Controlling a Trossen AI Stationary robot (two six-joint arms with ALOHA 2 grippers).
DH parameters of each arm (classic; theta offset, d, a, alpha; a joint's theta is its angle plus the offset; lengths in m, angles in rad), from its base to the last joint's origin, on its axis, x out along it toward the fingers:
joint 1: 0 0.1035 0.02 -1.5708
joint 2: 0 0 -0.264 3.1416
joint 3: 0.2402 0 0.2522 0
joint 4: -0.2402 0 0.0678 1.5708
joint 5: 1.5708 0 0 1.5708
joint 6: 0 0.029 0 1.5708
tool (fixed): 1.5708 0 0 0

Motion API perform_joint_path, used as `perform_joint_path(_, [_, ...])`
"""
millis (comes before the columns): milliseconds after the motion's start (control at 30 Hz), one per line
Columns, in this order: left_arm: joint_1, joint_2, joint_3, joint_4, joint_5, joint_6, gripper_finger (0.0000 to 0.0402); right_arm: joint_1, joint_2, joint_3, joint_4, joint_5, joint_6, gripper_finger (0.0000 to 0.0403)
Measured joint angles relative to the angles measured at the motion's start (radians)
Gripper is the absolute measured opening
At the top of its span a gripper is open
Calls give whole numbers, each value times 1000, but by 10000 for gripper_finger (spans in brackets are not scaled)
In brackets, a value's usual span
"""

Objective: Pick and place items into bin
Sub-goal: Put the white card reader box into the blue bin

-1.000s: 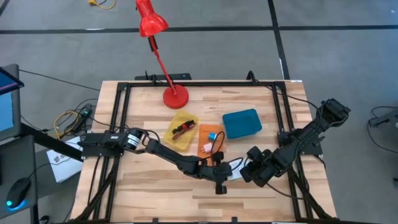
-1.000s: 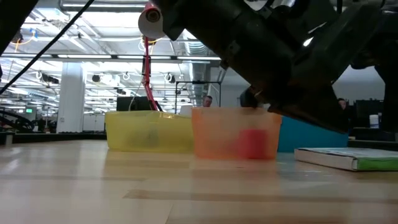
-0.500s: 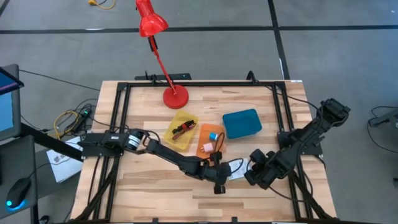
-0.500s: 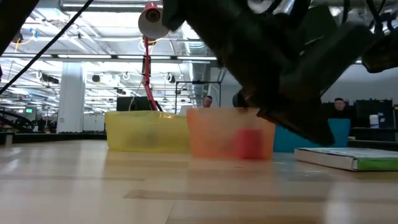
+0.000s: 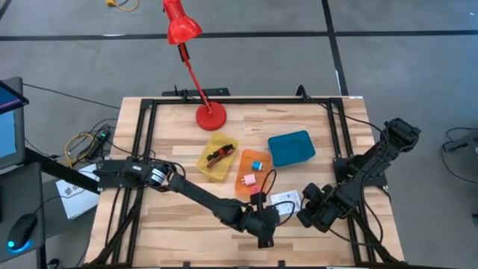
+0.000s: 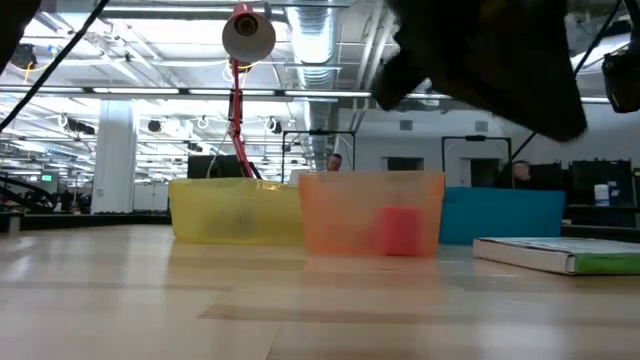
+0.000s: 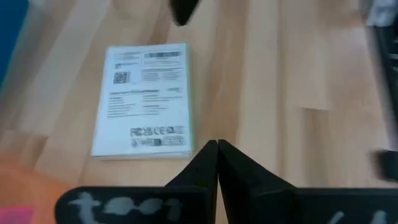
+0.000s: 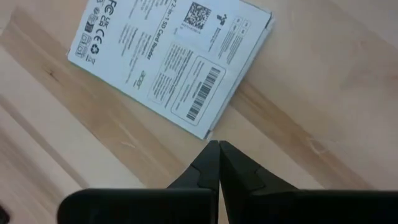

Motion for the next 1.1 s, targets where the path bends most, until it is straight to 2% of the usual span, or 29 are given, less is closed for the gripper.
perform_joint_path(67, [2,21,-1,5,-44,-2,0,-1,0,0,4,0,1,0])
perform_joint_path(267, [23,124,0,127,-65,-6,0,-4,0,0,30,0,26,0])
perform_joint_path(433, [26,129,-1,111,-118,-23,0,5,0,0,26,0,26,0])
perform_joint_path(567, [18,122,0,164,-154,-5,0,4,0,0,7,0,26,0])
perform_joint_path(767, [28,132,-1,141,-108,-71,0,4,0,0,7,0,26,0])
perform_joint_path(900, [30,130,-1,140,-119,-77,0,4,0,0,7,0,26,0])
perform_joint_path(1000, [31,130,-1,137,-86,-79,0,5,0,0,13,-6,25,0])
perform_joint_path(1100, [33,130,-1,125,-59,-91,0,10,0,0,47,-10,-24,0])
